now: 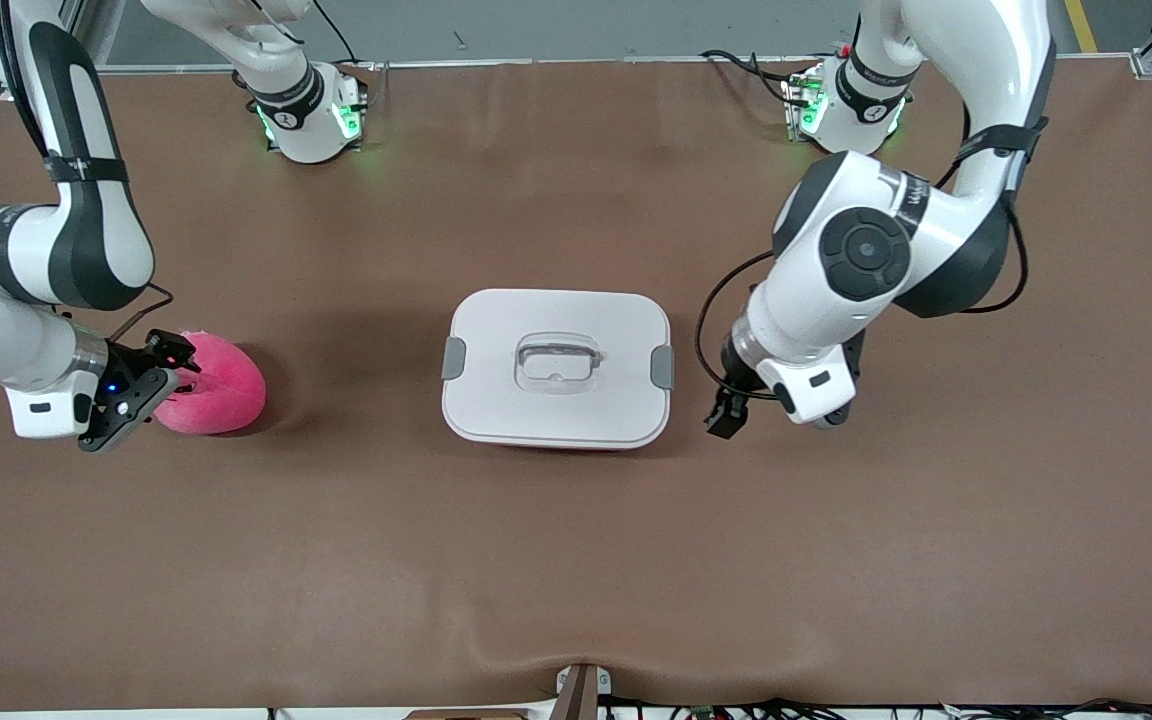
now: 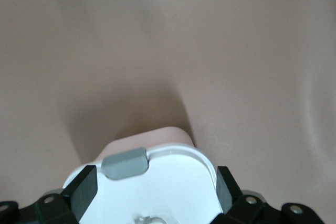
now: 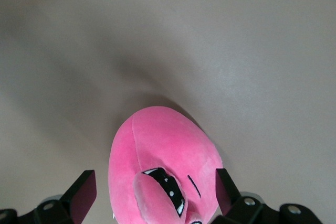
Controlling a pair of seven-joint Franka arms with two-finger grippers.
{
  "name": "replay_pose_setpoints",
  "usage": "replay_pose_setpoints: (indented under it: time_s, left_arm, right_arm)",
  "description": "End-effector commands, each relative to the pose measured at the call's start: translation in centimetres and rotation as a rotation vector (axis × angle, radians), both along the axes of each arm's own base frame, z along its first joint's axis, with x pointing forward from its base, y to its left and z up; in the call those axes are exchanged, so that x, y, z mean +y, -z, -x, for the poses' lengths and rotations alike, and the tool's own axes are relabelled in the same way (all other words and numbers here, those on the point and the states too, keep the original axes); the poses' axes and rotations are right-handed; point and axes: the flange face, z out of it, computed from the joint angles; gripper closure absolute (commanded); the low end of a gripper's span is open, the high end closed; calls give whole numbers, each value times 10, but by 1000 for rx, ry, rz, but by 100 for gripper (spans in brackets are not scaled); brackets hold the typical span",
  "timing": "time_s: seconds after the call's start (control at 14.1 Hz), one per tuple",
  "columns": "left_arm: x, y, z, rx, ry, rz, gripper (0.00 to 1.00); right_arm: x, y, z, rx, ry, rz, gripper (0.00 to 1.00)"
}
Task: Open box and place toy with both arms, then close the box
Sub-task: 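Reach the right gripper to the pink plush while the left gripper reaches the lid, then grasp the lid handle with the left gripper while the right gripper grasps the plush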
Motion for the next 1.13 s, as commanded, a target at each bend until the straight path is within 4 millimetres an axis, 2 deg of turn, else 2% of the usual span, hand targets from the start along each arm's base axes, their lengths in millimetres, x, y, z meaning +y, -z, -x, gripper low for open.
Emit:
replay_pose_setpoints:
  time_s: [0.0, 0.14, 0.5, 0.64, 0.85, 0.99, 1.06]
  left_arm:
    - [-30, 1, 7, -5, -55, -2, 0]
    - [-48, 2, 15, -7, -86, -8, 0]
    - [-102, 17, 43, -33, -153, -11, 0]
    - [-114, 23, 50, -48, -180, -31, 0]
    - [-119, 17, 52, -53, -205, -21, 0]
    - [-132, 16, 59, -66, -227, -2, 0]
    - [-141, 24, 63, -66, -249, 8, 0]
  right_arm:
    - [2, 11, 9, 7, -36, -1, 0]
    - [5, 17, 17, 24, -57, -5, 0]
    - [-9, 21, 21, 21, -189, -11, 0]
    - [-12, 29, 27, 35, -219, -10, 0]
    - [-23, 34, 30, 42, -244, -13, 0]
    - [-33, 43, 34, 29, -254, -13, 0]
    - [-36, 48, 37, 20, -260, -13, 0]
